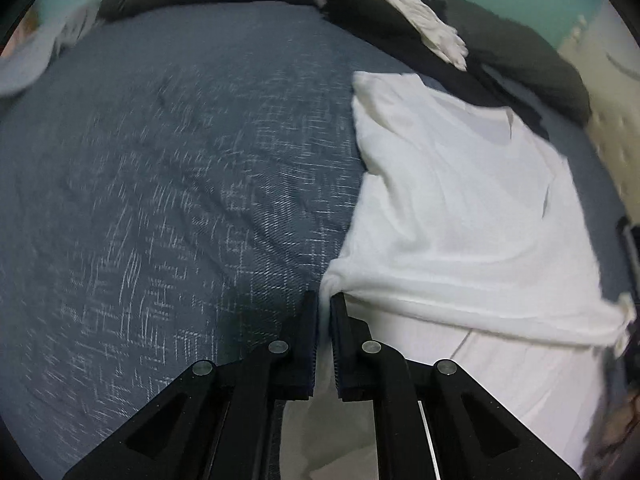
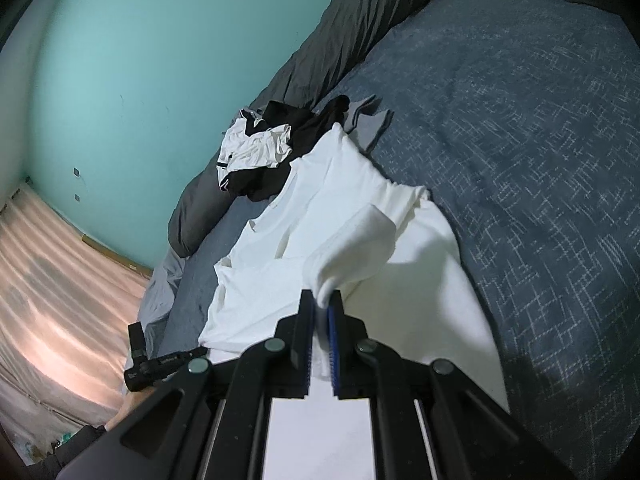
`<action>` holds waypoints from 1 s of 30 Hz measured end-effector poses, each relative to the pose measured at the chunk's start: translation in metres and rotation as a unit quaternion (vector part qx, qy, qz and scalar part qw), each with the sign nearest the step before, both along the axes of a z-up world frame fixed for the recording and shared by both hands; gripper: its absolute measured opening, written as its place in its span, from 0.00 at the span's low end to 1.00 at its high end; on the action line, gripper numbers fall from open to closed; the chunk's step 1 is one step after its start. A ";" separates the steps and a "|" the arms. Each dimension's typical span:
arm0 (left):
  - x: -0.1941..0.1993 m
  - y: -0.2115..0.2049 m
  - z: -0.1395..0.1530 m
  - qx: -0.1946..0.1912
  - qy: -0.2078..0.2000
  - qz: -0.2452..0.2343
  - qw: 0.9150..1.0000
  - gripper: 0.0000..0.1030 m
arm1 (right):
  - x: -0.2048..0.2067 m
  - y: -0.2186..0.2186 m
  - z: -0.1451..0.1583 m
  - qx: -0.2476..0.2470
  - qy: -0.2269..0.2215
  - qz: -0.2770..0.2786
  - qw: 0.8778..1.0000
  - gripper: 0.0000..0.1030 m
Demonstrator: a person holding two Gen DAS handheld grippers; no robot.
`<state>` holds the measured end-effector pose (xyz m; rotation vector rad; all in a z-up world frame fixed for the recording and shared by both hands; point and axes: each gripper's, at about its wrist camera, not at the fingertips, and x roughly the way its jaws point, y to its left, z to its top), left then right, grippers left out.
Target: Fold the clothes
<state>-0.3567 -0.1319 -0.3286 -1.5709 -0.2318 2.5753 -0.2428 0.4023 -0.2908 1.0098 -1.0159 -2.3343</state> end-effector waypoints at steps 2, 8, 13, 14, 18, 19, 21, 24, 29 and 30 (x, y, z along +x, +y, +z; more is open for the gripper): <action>0.002 -0.005 0.004 -0.003 0.006 0.003 1.000 0.12 | -0.001 0.000 -0.001 -0.002 -0.003 0.001 1.000 0.06; 0.008 -0.018 0.011 -0.032 0.012 0.012 0.999 0.12 | -0.001 0.000 -0.001 -0.007 -0.004 0.003 1.000 0.06; 0.004 0.004 0.007 -0.051 0.012 -0.045 0.998 0.16 | -0.001 0.000 -0.002 -0.010 -0.006 0.000 1.000 0.06; 0.004 0.010 0.006 -0.068 0.013 -0.058 0.996 0.20 | -0.002 0.000 -0.002 -0.011 -0.006 0.000 1.000 0.06; 0.004 0.027 0.000 -0.109 0.015 -0.086 0.990 0.23 | -0.003 0.000 -0.002 -0.010 -0.006 0.002 1.000 0.06; 0.005 0.028 0.000 -0.114 0.017 -0.089 0.989 0.24 | -0.003 0.000 -0.002 -0.011 -0.005 0.002 1.000 0.06; 0.006 0.031 0.000 -0.124 0.022 -0.095 0.987 0.27 | -0.003 0.001 -0.003 -0.012 -0.006 0.002 1.000 0.06; 0.003 0.036 -0.003 -0.137 0.023 -0.107 0.985 0.27 | -0.004 0.000 -0.004 -0.013 -0.008 0.004 1.000 0.06; 0.002 0.038 -0.001 -0.154 0.032 -0.120 0.980 0.04 | -0.004 -0.001 -0.003 -0.010 -0.008 0.008 1.000 0.06; 0.003 0.036 0.002 -0.150 0.038 -0.116 0.981 0.04 | -0.003 -0.001 -0.003 -0.010 -0.009 0.008 1.000 0.06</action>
